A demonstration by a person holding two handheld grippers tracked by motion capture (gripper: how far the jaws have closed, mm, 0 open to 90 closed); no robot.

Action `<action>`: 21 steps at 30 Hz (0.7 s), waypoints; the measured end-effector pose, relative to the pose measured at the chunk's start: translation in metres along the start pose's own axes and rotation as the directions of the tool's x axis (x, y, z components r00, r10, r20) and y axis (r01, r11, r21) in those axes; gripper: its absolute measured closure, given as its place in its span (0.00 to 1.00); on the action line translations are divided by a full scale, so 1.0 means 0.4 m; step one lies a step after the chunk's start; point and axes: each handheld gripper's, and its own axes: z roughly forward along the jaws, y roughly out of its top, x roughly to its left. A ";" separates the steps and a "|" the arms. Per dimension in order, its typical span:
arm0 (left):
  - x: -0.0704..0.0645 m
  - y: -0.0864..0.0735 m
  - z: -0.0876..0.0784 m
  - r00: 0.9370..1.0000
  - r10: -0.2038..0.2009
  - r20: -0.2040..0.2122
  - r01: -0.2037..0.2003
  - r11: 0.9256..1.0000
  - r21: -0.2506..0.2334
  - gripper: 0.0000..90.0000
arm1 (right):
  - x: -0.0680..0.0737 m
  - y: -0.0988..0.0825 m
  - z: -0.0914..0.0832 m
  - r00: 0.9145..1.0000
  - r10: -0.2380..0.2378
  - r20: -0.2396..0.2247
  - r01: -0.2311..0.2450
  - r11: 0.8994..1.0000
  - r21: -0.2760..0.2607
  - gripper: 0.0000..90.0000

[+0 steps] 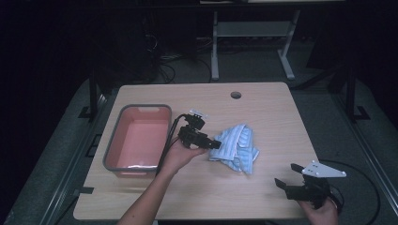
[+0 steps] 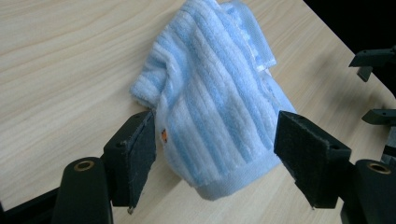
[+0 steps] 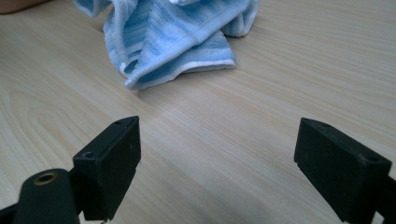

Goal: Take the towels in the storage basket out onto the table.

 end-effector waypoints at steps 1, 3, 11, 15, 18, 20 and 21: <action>0.002 -0.009 -0.004 1.000 -0.001 0.001 0.001 1.000 -0.001 0.33 | 0.000 0.000 0.000 1.000 -0.001 0.000 0.001 1.000 0.000 0.16; 0.002 -0.017 -0.006 1.000 -0.004 0.003 0.004 1.000 -0.005 0.33 | 0.000 0.000 0.000 1.000 0.006 0.002 -0.006 1.000 0.004 0.16; 0.002 -0.042 -0.010 1.000 0.002 0.007 -0.002 1.000 0.002 0.31 | -0.001 -0.001 0.003 1.000 -0.002 0.005 0.002 1.000 0.009 0.16; -0.004 -0.056 -0.013 1.000 0.022 0.014 -0.022 1.000 0.007 0.31 | -0.001 -0.002 0.003 1.000 0.001 0.005 -0.001 1.000 0.010 0.16; -0.011 -0.065 -0.016 1.000 0.023 0.014 -0.023 1.000 0.002 0.31 | -0.002 -0.002 0.002 1.000 0.001 0.006 -0.001 1.000 0.009 0.16; -0.013 -0.074 -0.018 1.000 0.025 0.014 -0.025 1.000 -0.002 0.31 | -0.002 -0.002 0.002 1.000 0.004 0.007 -0.004 1.000 0.011 0.16; -0.014 -0.077 -0.019 0.999 0.034 0.009 -0.034 0.999 0.005 0.31 | -0.002 -0.003 0.002 1.000 0.005 0.007 -0.005 1.000 0.011 0.16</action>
